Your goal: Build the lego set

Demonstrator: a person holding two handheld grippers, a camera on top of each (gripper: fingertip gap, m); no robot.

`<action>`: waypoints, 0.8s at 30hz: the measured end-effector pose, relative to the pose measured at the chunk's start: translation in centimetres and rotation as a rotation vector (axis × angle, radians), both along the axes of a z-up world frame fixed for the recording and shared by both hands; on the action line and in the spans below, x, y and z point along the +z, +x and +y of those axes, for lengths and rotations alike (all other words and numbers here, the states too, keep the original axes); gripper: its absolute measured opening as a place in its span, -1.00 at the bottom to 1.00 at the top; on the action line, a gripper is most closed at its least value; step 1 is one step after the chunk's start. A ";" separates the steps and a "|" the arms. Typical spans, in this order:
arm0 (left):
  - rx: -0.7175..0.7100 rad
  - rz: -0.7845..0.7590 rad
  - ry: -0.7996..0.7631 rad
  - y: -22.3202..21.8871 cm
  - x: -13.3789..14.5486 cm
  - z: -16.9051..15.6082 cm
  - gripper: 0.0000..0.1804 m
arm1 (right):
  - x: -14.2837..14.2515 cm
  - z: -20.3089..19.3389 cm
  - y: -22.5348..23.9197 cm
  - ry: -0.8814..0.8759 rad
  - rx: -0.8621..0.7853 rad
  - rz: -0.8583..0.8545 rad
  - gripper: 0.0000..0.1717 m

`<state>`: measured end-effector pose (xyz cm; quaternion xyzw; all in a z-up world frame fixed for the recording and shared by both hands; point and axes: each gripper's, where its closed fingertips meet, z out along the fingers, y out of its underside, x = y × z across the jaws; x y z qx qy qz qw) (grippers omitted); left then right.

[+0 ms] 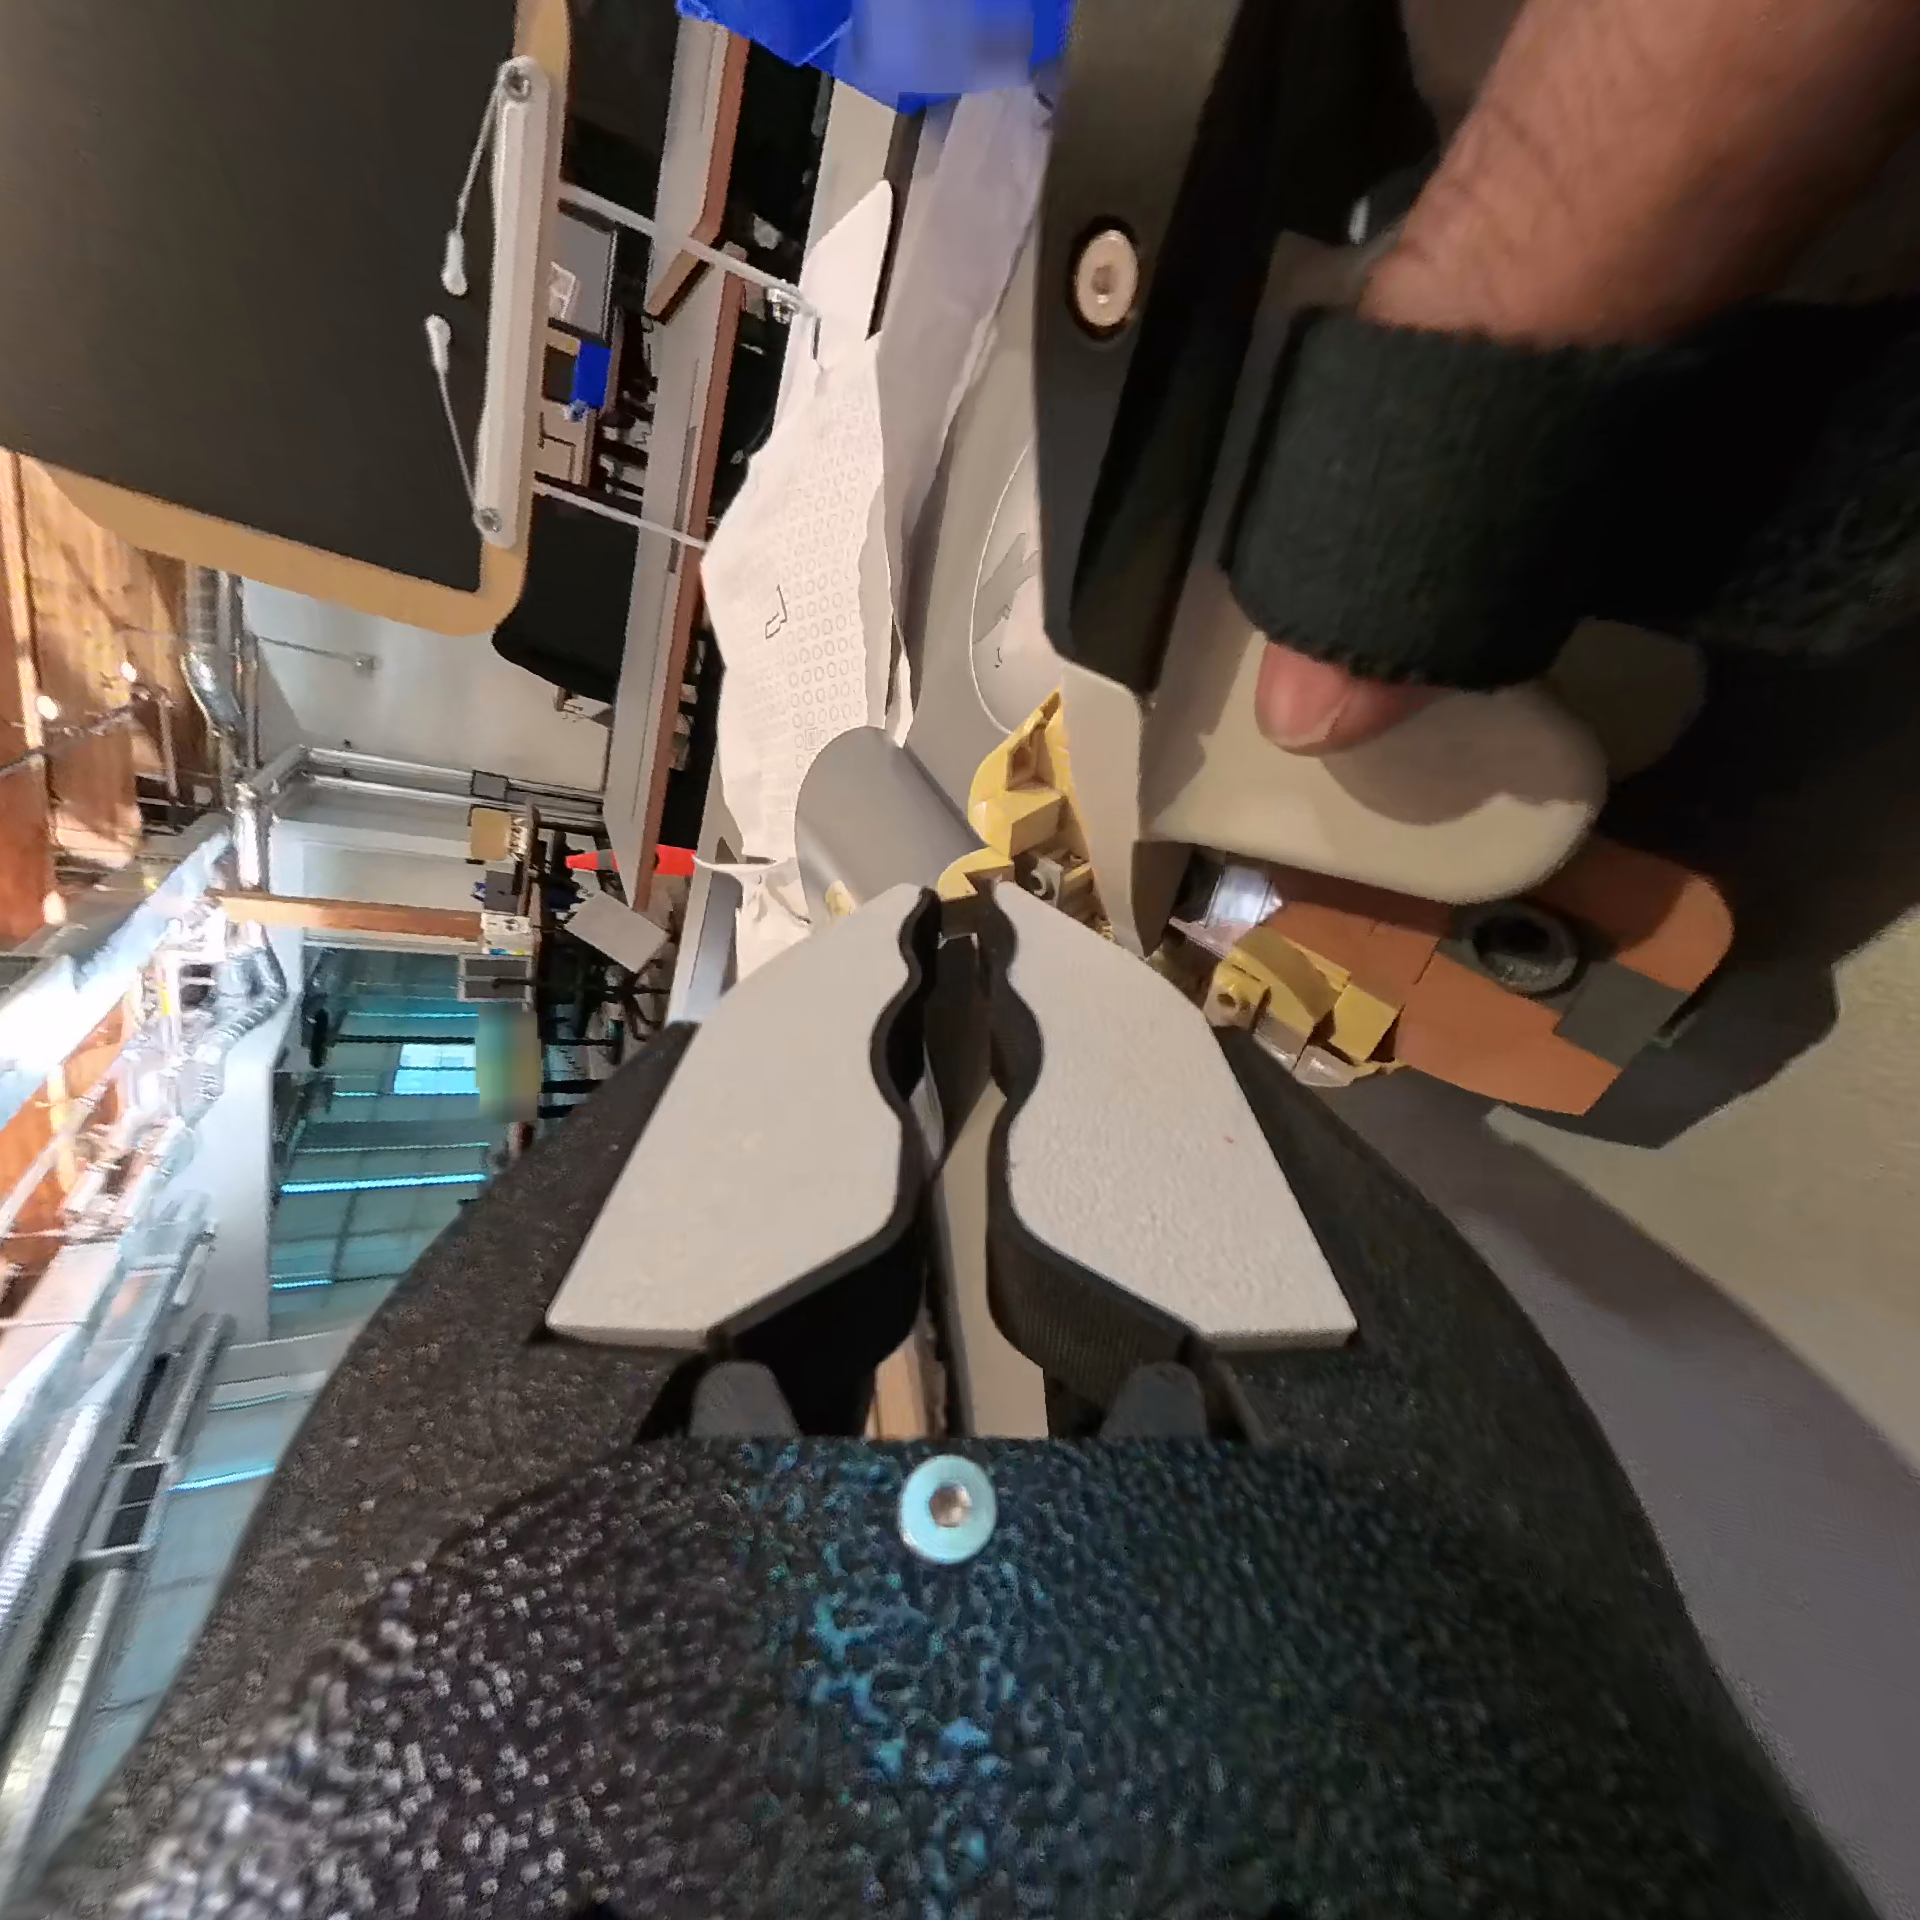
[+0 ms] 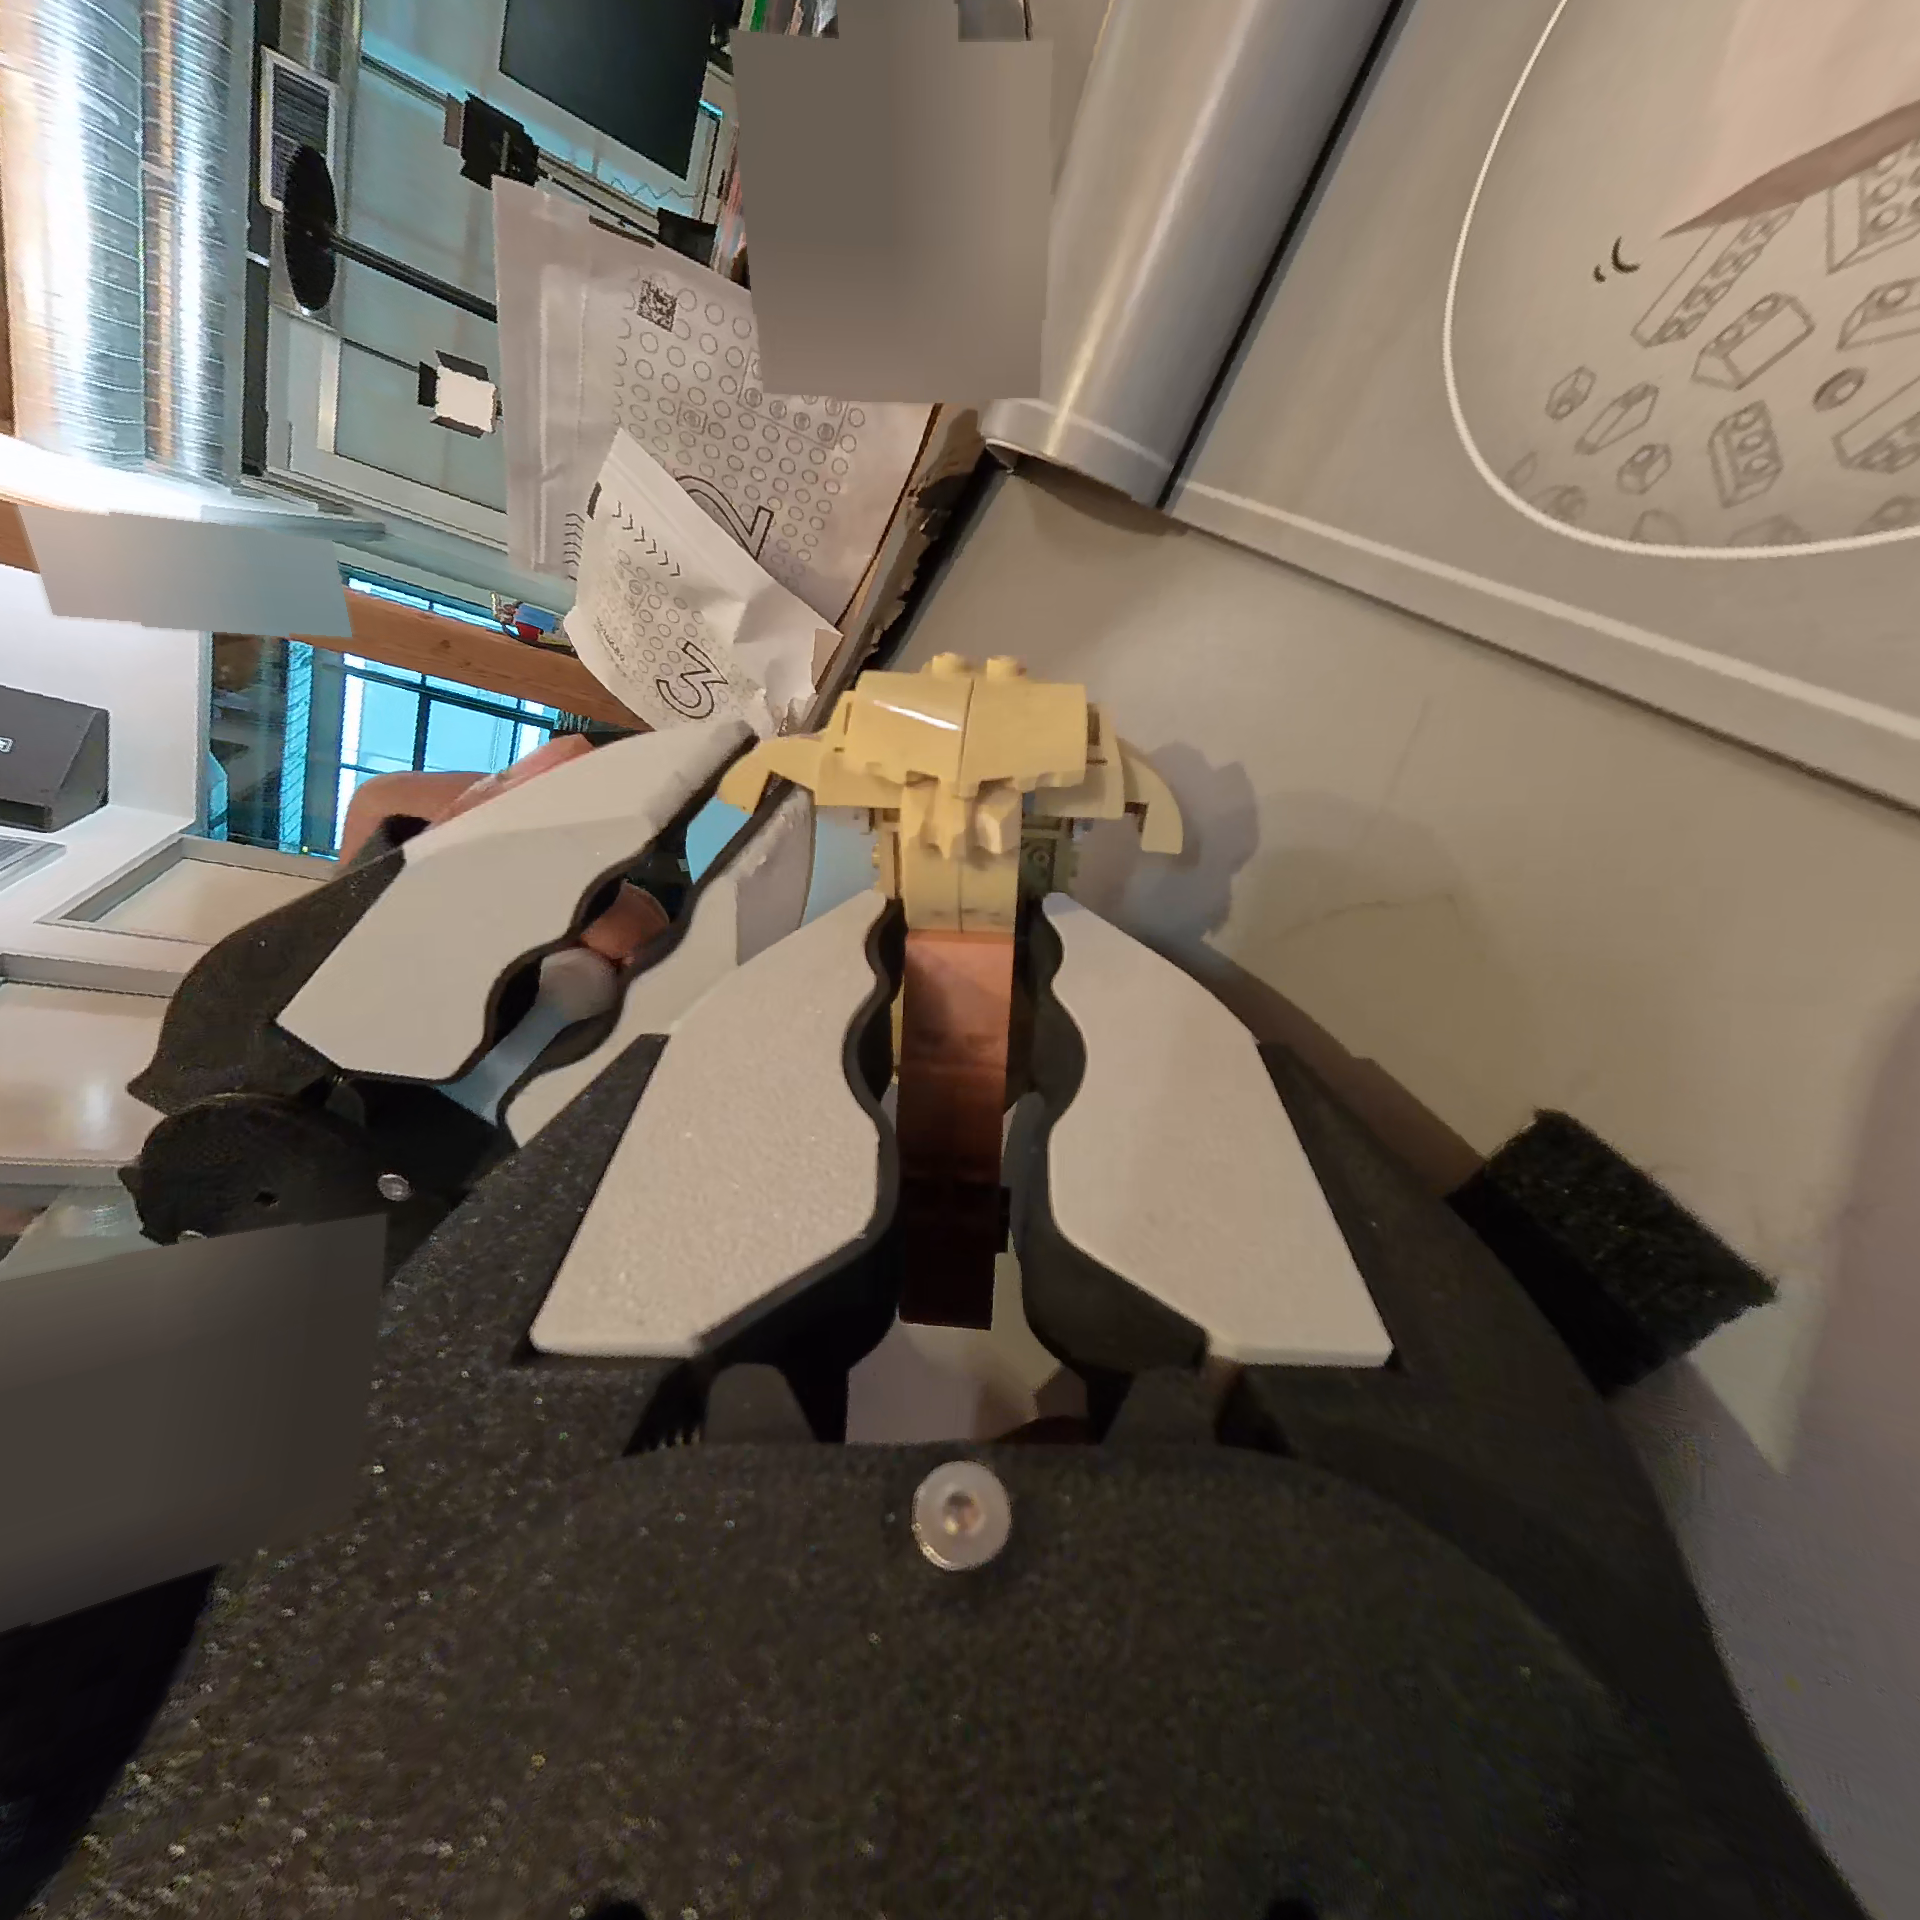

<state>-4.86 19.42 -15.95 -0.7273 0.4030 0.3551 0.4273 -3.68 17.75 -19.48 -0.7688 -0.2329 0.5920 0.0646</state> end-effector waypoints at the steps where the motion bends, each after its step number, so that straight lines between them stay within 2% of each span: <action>1: -0.013 0.038 -0.003 0.0 0.0 0.0 -0.93 | 0.0 0.0 0.0 -0.004 0.000 0.000 -0.75; 6: -0.063 0.157 -0.009 0.1 0.1 0.1 -0.93 | 0.0 0.0 0.0 -0.011 0.002 0.003 -0.75; 24: -0.043 0.265 -0.058 0.2 0.1 -0.2 -0.91 | 0.3 -0.1 0.1 0.028 -0.008 0.012 -0.75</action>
